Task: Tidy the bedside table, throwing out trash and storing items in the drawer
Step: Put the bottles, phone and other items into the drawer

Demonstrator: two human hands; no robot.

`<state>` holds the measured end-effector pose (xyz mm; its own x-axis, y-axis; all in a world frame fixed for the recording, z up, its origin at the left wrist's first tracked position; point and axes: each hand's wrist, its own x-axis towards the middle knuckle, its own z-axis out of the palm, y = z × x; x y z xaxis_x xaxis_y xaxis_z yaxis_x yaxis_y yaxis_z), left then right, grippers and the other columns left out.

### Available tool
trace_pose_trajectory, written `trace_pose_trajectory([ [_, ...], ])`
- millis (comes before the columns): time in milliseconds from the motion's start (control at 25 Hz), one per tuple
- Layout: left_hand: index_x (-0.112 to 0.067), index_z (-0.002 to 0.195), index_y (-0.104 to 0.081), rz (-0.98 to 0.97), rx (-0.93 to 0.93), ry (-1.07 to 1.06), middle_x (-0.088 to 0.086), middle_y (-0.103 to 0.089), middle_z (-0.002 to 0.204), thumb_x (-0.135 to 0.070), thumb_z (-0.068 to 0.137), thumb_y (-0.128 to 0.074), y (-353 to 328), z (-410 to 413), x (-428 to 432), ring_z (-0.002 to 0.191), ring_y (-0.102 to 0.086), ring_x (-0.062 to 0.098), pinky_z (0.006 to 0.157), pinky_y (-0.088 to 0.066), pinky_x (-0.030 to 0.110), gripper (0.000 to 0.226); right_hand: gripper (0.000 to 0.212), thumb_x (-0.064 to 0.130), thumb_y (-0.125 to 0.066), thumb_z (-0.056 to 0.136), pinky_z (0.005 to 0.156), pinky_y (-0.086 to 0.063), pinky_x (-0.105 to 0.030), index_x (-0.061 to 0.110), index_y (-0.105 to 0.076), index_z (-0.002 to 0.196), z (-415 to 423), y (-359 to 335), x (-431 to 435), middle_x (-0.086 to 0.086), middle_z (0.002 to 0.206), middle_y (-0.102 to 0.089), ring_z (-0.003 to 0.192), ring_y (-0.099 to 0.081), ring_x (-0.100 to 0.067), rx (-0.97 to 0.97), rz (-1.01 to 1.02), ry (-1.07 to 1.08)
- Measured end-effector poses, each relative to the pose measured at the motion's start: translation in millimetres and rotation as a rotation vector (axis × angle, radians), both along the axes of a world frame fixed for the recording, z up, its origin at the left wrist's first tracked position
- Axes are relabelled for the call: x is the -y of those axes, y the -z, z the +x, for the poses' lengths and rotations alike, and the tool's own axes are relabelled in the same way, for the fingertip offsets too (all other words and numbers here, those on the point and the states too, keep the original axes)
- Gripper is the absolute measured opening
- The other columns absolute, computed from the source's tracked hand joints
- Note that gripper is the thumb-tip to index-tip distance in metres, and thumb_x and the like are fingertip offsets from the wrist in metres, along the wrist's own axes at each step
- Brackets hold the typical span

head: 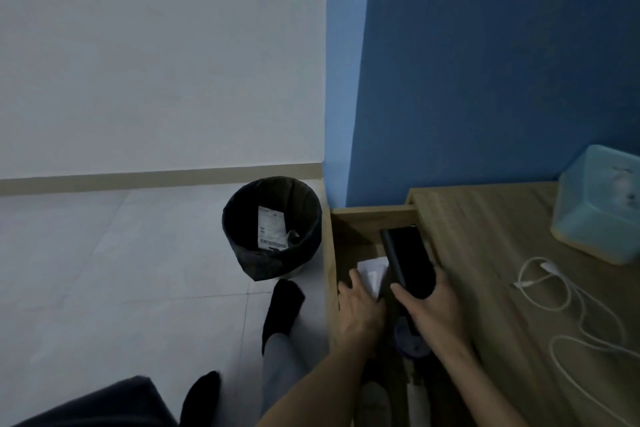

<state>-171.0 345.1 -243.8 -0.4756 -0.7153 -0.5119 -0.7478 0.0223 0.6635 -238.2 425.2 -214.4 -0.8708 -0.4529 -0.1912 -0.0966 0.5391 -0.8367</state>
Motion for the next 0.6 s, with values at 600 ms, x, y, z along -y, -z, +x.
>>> trace_pose_trajectory([
  [600,-0.026,0.149,-0.009,-0.054,0.038,0.089,0.011,-0.038,0.143,-0.028,0.094,-0.05,35.1,-29.0,12.4,0.126,-0.046,0.024,0.101,-0.042,0.036,0.069,0.082,0.03,-0.068,0.08,0.091,-0.045,-0.038,0.008,-0.02,0.142,-38.0,79.0,25.5,-0.019,0.144,-0.036,0.124,-0.047,-0.032,-0.125,0.671,-0.061],
])
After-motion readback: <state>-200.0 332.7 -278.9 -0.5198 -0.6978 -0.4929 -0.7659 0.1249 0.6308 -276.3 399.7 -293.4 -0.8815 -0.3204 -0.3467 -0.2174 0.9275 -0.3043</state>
